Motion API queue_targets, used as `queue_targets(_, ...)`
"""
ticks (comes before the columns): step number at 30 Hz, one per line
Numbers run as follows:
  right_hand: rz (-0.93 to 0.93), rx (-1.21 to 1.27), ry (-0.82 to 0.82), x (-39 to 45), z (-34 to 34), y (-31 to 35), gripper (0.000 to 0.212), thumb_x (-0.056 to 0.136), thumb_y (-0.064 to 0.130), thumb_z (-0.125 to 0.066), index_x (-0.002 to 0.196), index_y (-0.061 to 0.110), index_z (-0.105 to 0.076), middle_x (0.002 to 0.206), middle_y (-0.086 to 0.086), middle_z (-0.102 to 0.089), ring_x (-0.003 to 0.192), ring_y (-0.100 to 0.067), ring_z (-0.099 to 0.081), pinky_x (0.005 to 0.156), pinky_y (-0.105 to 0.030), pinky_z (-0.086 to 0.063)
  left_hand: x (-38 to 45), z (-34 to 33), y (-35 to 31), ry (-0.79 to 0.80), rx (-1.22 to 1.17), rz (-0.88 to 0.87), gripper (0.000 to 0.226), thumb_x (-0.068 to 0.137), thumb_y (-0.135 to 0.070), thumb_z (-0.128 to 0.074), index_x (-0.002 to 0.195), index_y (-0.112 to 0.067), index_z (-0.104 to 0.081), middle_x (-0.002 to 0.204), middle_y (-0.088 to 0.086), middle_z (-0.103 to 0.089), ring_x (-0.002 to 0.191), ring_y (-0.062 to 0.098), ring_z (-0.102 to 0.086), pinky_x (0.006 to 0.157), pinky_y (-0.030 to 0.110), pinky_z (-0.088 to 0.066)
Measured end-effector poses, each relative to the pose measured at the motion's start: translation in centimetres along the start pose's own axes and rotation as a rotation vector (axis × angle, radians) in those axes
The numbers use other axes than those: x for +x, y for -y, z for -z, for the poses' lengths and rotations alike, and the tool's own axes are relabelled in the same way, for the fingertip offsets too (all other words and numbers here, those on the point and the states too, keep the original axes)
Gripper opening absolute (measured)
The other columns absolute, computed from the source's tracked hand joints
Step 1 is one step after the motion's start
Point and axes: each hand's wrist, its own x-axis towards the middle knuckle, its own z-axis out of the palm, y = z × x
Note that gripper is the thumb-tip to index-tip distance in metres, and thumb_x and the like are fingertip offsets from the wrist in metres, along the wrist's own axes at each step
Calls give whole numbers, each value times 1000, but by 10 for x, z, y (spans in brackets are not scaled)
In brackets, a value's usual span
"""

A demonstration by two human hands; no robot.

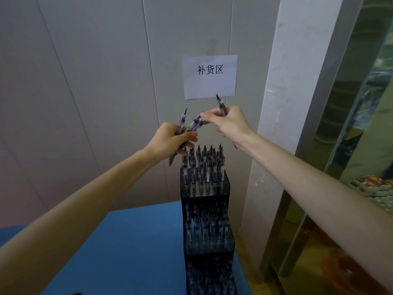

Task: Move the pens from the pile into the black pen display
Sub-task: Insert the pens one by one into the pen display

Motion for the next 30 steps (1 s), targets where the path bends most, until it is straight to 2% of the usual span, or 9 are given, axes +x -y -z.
queue_targets(5, -86, 139, -128, 4, 20, -5, 21, 86, 26, -81, 96, 8, -78, 58, 11, -57, 46, -3, -39, 47, -15, -30, -1, 3, 4, -96, 3, -1, 36, 103, -36, -54, 116, -8, -73, 113, 15, -71, 100, 20, -68, 81, 31, -61)
queue_targets(8, -38, 81, -156, 6, 29, -9, 20, 88, 22, -79, 97, 5, -77, 53, 17, -58, 43, 1, -44, 47, -11, -34, -1, 11, 2, -179, 142, -72, 39, 106, -44, -45, 123, -19, -71, 115, 1, -69, 109, 5, -61, 98, 22, -42)
queue_targets(10, 23, -2, -145, 5, 31, -11, 18, 90, 22, -77, 100, 7, -78, 63, 20, -66, 52, 10, -55, 65, -13, -42, 2, 15, 1, -194, 131, -54, 40, 106, -46, -44, 124, -22, -70, 93, -4, -64, 91, -2, -59, 90, 16, -37)
queue_targets(12, 53, -74, -87, 4, 31, -12, 20, 92, 22, -75, 105, 7, -78, 68, 22, -67, 56, 13, -57, 73, -18, -42, 6, 17, -2, -151, 113, 7, 36, 106, -43, -46, 121, -21, -71, 69, -5, -44, 61, 7, -47, 70, 18, -39)
queue_targets(14, 77, -163, -25, 0, 30, -14, 20, 93, 23, -74, 104, 8, -78, 67, 24, -67, 65, 10, -61, 75, -21, -44, 9, 18, -4, -118, 144, 42, 32, 105, -41, -49, 108, -16, -70, 68, 6, -35, 62, 21, -38, 61, 25, -35)
queue_targets(17, 139, -309, 24, -3, 24, -19, 15, 90, 27, -77, 99, 15, -81, 93, 8, -77, 92, -9, -70, 91, -29, -49, 10, 17, -9, -142, 122, 26, 32, 102, -38, -56, 102, -9, -68, 79, 11, -56, 70, 23, -54, 65, 25, -42)
queue_targets(21, 192, -419, 105, -8, 15, -20, 18, 89, 28, -77, 103, 17, -79, 103, 6, -78, 95, -5, -70, 93, -23, -47, 11, 17, -13, -150, 74, -10, 26, 100, -32, -63, 110, -9, -73, 91, 2, -75, 78, 6, -72, 59, 17, -50)
queue_targets(26, 185, -455, 107, -6, 6, -22, 15, 83, 31, -83, 95, 21, -80, 94, 8, -78, 89, -6, -72, 95, -35, -55, 13, 7, -12, -130, 91, -59, 21, 97, -24, -68, 116, -15, -69, 93, 0, -79, 86, 11, -76, 64, 23, -53)
queue_targets(30, 156, -430, 52, -4, 7, -23, 12, 80, 31, -85, 89, 23, -81, 86, 10, -77, 85, -7, -71, 89, -36, -56, 17, 3, -7, -164, 221, -101, 13, 95, -26, -70, 103, -16, -73, 90, -5, -79, 85, 11, -75, 79, 30, -58)
